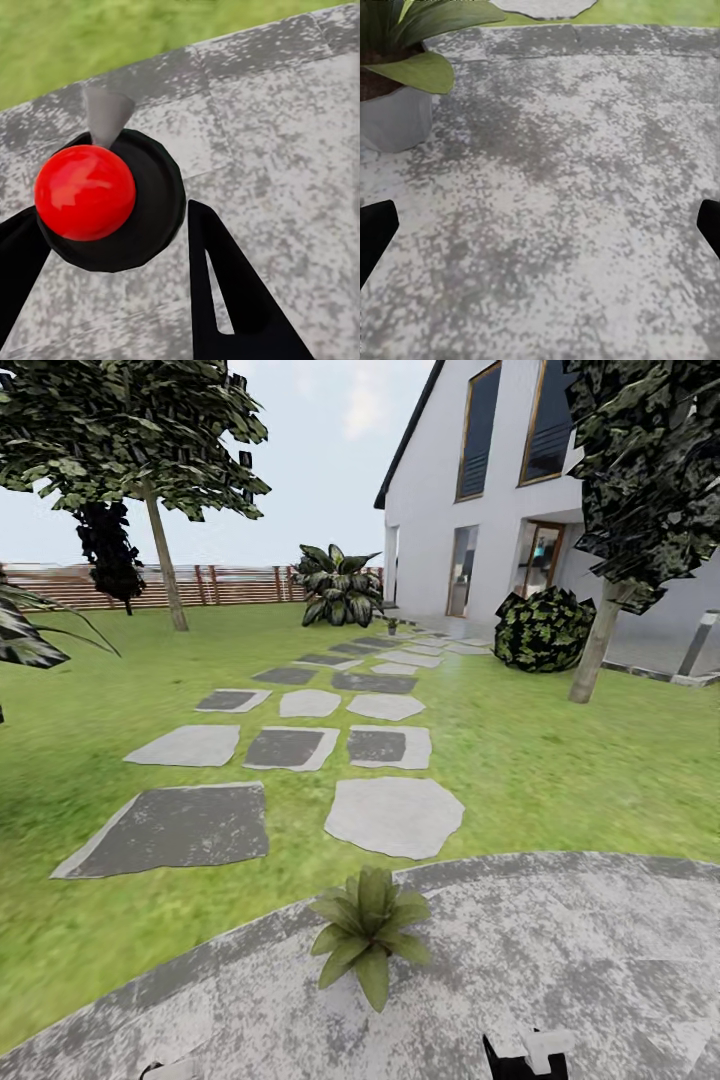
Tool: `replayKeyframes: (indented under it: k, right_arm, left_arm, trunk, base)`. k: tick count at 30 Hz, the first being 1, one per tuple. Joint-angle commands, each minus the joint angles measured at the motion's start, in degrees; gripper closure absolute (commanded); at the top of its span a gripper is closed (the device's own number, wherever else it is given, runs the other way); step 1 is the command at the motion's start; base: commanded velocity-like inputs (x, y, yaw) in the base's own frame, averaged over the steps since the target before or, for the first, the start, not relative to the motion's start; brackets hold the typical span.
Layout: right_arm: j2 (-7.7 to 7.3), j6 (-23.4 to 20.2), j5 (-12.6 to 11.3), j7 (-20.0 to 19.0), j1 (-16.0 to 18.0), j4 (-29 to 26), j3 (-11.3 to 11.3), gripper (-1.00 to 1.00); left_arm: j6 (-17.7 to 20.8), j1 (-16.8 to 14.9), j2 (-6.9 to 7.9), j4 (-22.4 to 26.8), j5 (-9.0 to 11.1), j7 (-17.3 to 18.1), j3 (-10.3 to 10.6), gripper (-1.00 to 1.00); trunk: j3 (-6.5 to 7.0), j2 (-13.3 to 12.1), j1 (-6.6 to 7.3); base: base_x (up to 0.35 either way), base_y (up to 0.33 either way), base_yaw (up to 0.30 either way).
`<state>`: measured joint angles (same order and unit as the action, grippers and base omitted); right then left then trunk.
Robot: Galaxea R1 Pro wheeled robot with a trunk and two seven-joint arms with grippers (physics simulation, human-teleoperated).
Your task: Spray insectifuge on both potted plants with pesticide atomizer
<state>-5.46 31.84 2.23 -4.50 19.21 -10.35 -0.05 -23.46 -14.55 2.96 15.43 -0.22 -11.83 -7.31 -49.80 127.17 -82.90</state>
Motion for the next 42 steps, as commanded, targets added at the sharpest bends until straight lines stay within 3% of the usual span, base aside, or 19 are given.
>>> replayKeyframes:
  k: [1,18,21,26,29,30,31,32,33,34,37,38,39,42]
  right_arm:
    - [-0.05,0.22,0.23,-0.13,0.04,0.06,-0.08,-1.0]
    - [-0.36,0.07,0.49,-0.16,0.03,-0.03,-0.11,-1.0]
    - [-0.41,0.02,0.53,-0.24,0.04,-0.5,-0.02,-1.0]
    - [-0.48,-0.01,1.31,-0.49,0.04,-4.24,2.25,-1.0]
    - [-0.6,-0.12,3.46,-1.16,0.04,-7.45,5.51,-1.0]
    - [-0.68,-0.47,4.44,-2.23,0.04,-9.06,6.59,-1.0]
    - [-0.7,-0.9,4.66,-2.87,0.04,-9.59,6.81,-1.0]
    - [-0.76,-4.62,5.23,-6.24,0.04,-12.27,7.41,-1.0]
    - [-0.8,-6.73,5.33,-7.7,0.04,-13.59,7.51,-1.0]
    - [-1.01,-18.63,5.64,-17.88,0.04,-24.41,7.73,-1.0]
    - [-1.51,-22.51,5.75,-21.2,0.04,-29.72,7.75,-1.0]
    - [-1.95,-24.17,11.51,-24.77,0.0,-33.87,8.01,-1.0]
    - [-1.79,-24.34,13.68,-26.6,0.01,-34.05,8.03,-1.0]
    - [-1.53,-24.51,16.89,-29.99,0.11,-34.31,8.04,-1.0]
  left_arm:
    - [-0.19,-0.04,0.03,0.0,-0.04,-0.07,-0.06,1.0]
    - [0.14,-0.19,0.52,0.92,-0.8,0.09,0.69,1.0]
    - [0.3,-0.43,0.69,0.98,-2.04,1.13,1.26,1.0]
    - [0.82,-0.67,1.72,0.97,-6.39,7.63,2.11,1.0]
    - [1.13,-0.98,4.17,0.99,-9.66,14.29,2.09,1.0]
    - [1.25,-1.56,6.05,1.01,-10.85,19.27,2.1,1.0]
    - [1.38,-1.99,6.65,1.01,-11.15,21.6,2.12,1.0]
    - [3.0,-4.52,8.96,1.06,-11.95,33.02,2.2,1.0]
    - [4.08,-5.74,9.72,1.09,-12.11,37.56,2.22,1.0]
    - [10.66,-12.87,12.78,3.32,-15.0,58.22,2.29,1.0]
    - [15.43,-15.75,12.99,6.17,-21.51,64.52,2.23,1.0]
    - [21.1,-17.64,12.44,11.59,-28.78,72.08,2.19,1.0]
    - [21.38,-17.76,12.4,12.18,-29.1,73.01,2.2,1.0]
    - [21.63,-17.91,12.34,12.89,-29.4,74.33,2.21,1.0]
  trunk:
    - [-0.05,0.02,0.01]
    - [-0.05,0.02,0.01]
    - [-0.05,0.02,0.01]
    - [-0.05,0.02,0.01]
    - [-0.05,0.02,0.01]
    - [-0.05,0.02,0.01]
    - [-0.05,0.02,0.01]
    - [-0.05,0.02,0.01]
    - [-0.05,0.02,0.01]
    - [-0.05,0.02,0.01]
    - [-0.05,0.02,0.01]
    - [-0.05,0.02,0.01]
    - [-0.05,0.02,0.01]
    - [-0.05,0.02,0.01]
  base:
    - [0.0,0.0,0.0]
    - [-0.276,0.0,0.0]
    - [-0.156,0.0,0.0]
    - [-0.04,0.0,0.0]
    - [-0.009,0.0,0.0]
    - [-0.003,0.0,0.0]
    - [-0.003,0.0,0.0]
    - [0.0,0.0,0.0]
    - [0.0,0.0,0.0]
    - [0.0,0.0,0.0]
    - [0.0,0.0,0.0]
    - [0.0,0.0,0.0]
    - [0.0,0.0,0.0]
    - [0.0,0.0,0.0]
